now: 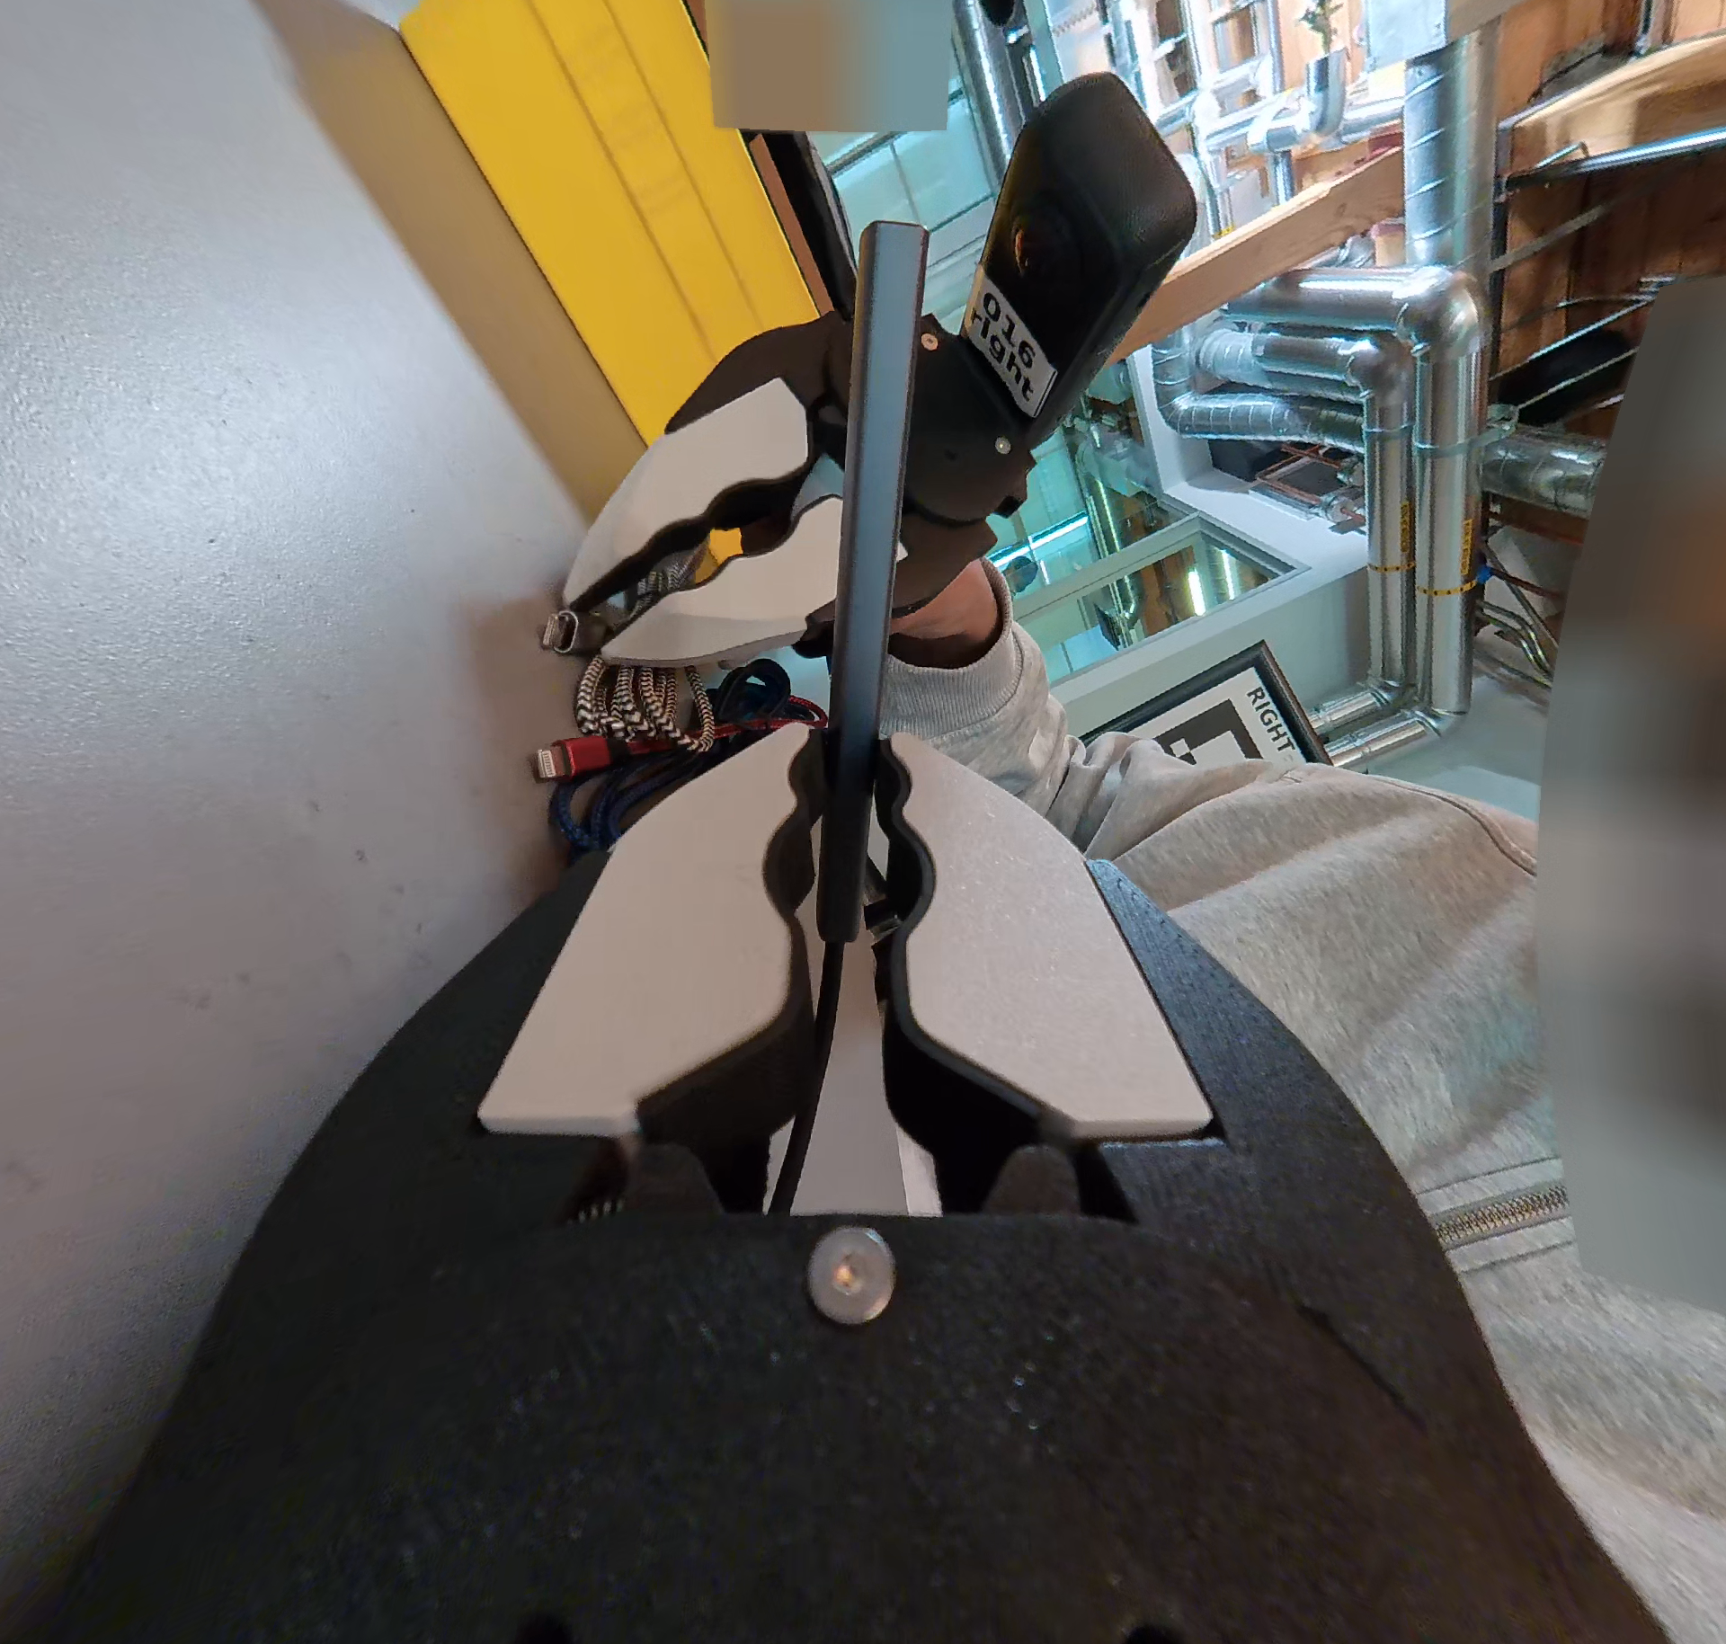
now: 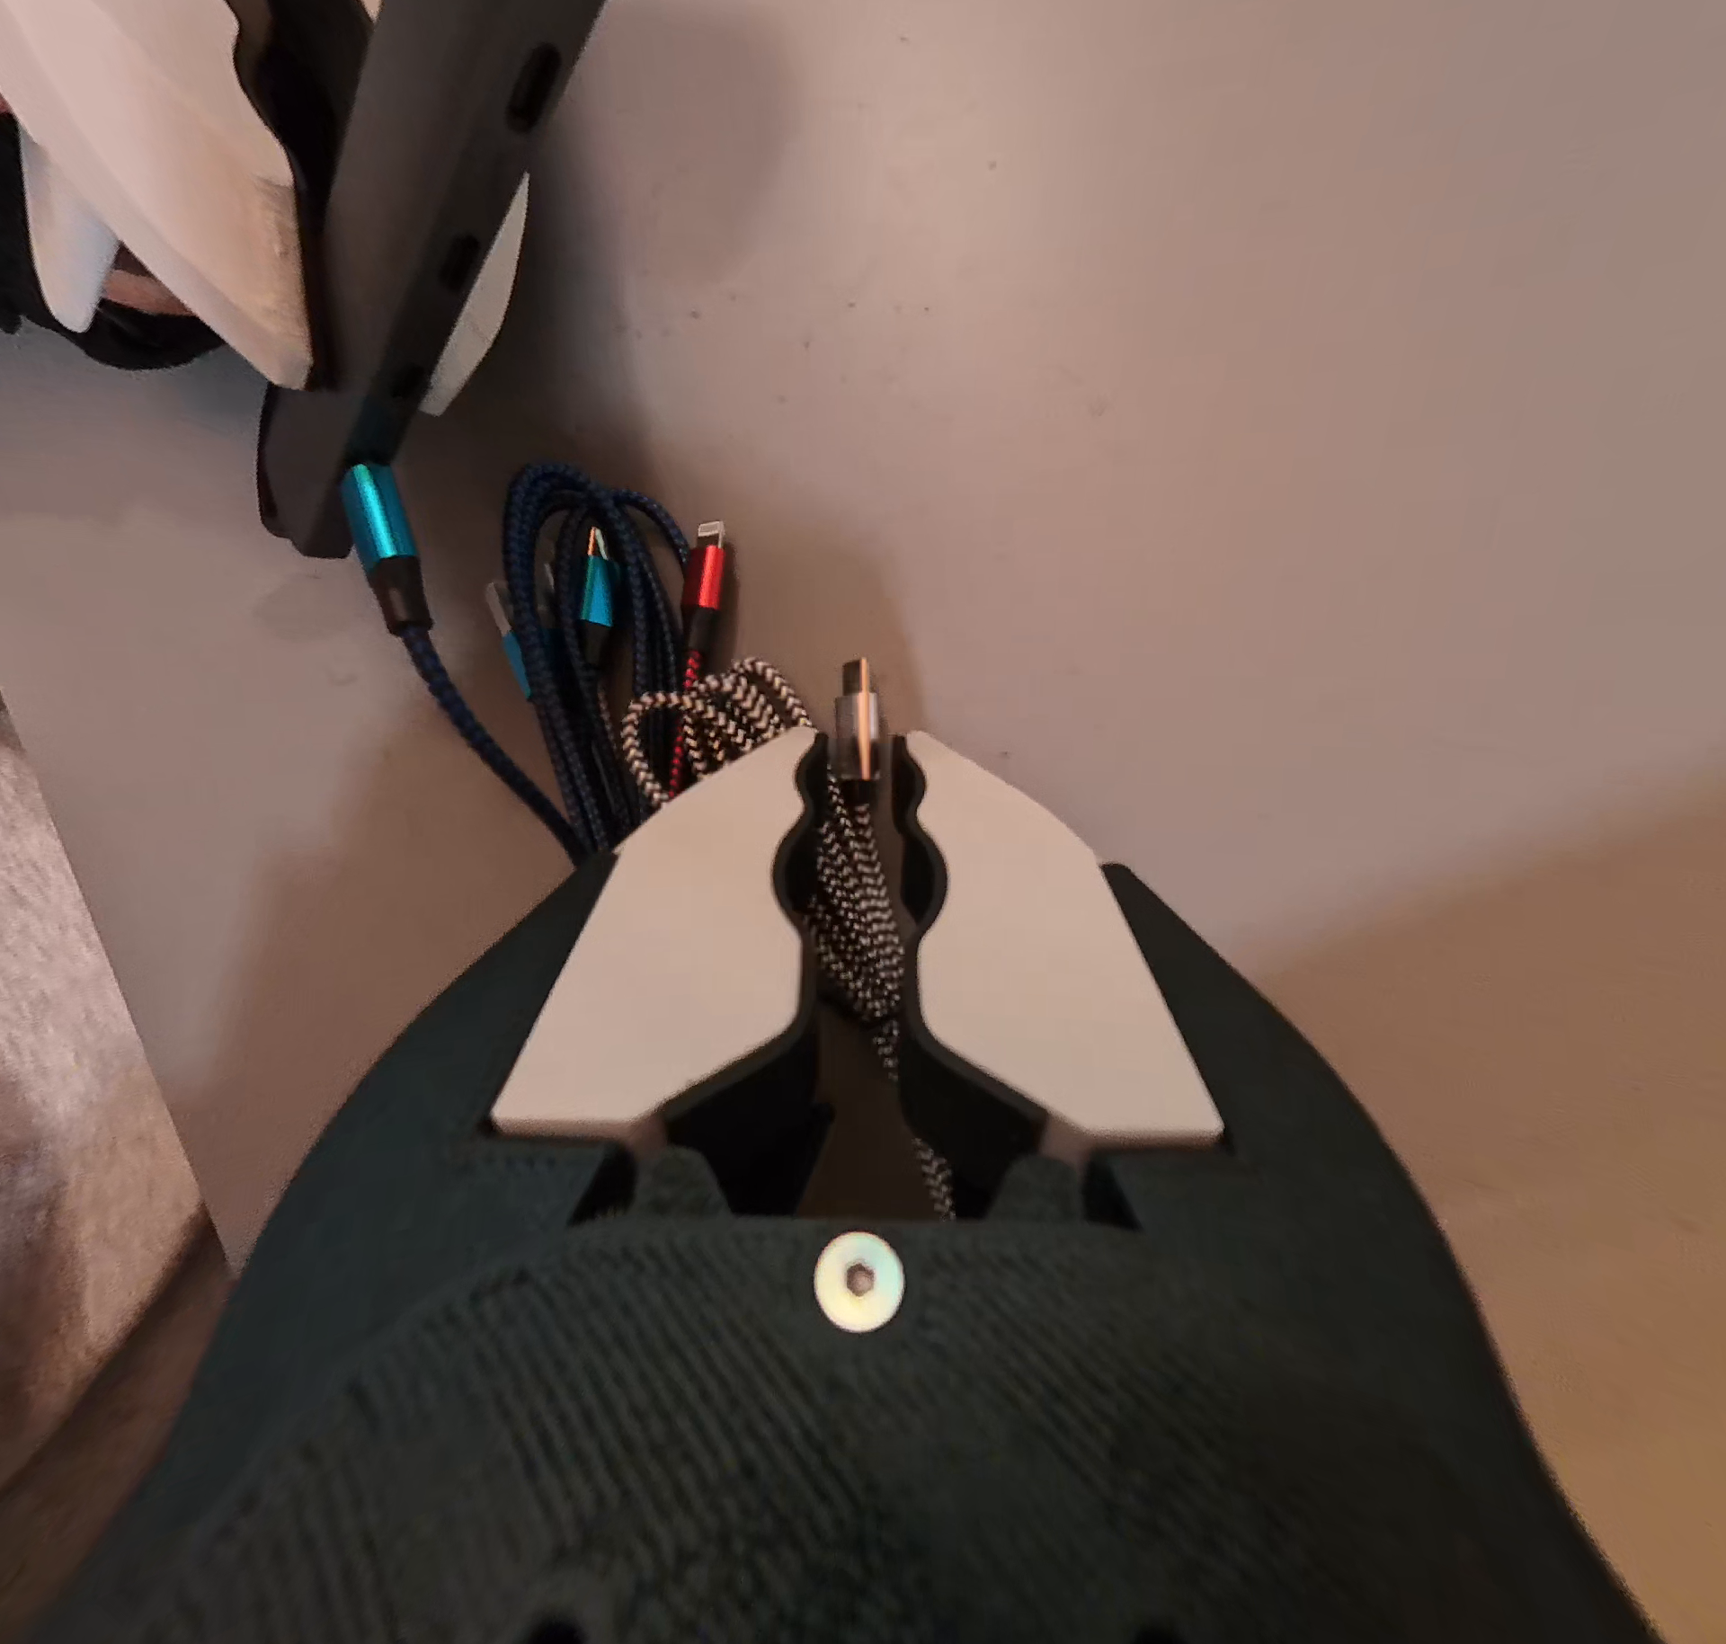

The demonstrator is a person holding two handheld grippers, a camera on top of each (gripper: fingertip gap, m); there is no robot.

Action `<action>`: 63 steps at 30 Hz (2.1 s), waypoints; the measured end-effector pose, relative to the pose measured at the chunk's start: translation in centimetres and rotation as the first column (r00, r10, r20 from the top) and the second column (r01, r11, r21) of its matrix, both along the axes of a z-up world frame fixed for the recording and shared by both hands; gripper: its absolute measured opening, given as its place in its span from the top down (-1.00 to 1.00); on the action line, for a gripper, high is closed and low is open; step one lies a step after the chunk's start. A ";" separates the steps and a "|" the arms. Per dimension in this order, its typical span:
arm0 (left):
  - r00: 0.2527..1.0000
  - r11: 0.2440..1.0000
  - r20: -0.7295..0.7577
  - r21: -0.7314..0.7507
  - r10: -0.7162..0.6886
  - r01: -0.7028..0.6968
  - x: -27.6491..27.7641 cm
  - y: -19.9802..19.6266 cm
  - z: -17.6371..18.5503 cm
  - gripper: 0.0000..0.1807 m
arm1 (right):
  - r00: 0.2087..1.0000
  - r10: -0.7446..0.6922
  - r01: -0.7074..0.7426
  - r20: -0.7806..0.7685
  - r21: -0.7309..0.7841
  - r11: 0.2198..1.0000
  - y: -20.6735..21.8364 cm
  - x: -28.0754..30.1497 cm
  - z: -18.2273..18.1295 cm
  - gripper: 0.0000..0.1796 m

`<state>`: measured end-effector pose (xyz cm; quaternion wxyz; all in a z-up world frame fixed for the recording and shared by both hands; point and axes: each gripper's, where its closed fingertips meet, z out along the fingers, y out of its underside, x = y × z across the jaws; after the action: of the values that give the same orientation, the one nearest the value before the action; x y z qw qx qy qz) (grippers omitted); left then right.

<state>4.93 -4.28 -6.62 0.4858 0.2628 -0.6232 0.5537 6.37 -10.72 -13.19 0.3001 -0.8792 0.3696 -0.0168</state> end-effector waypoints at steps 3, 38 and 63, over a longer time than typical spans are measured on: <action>1.000 1.000 -0.001 -0.001 -0.001 0.001 0.0 0.0 0.0 0.90 | 1.000 0.014 -0.014 -0.006 0.015 1.000 0.3 -0.2 -0.3 0.93; 0.962 0.967 0.100 0.066 -0.253 0.248 -4.3 -0.1 -0.8 0.89 | 0.899 0.264 -0.049 -0.351 0.517 0.854 5.9 -6.6 5.4 0.93; 0.928 0.946 0.193 0.133 -0.318 0.296 -5.8 -0.2 -1.6 0.89 | 0.808 0.344 0.013 -0.479 0.598 0.801 5.7 -7.7 4.5 0.93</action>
<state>-0.85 -4.47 -8.21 0.4832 0.1261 -0.7322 0.4631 -1.29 -5.00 -8.69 0.4278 -0.7411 0.3466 0.3843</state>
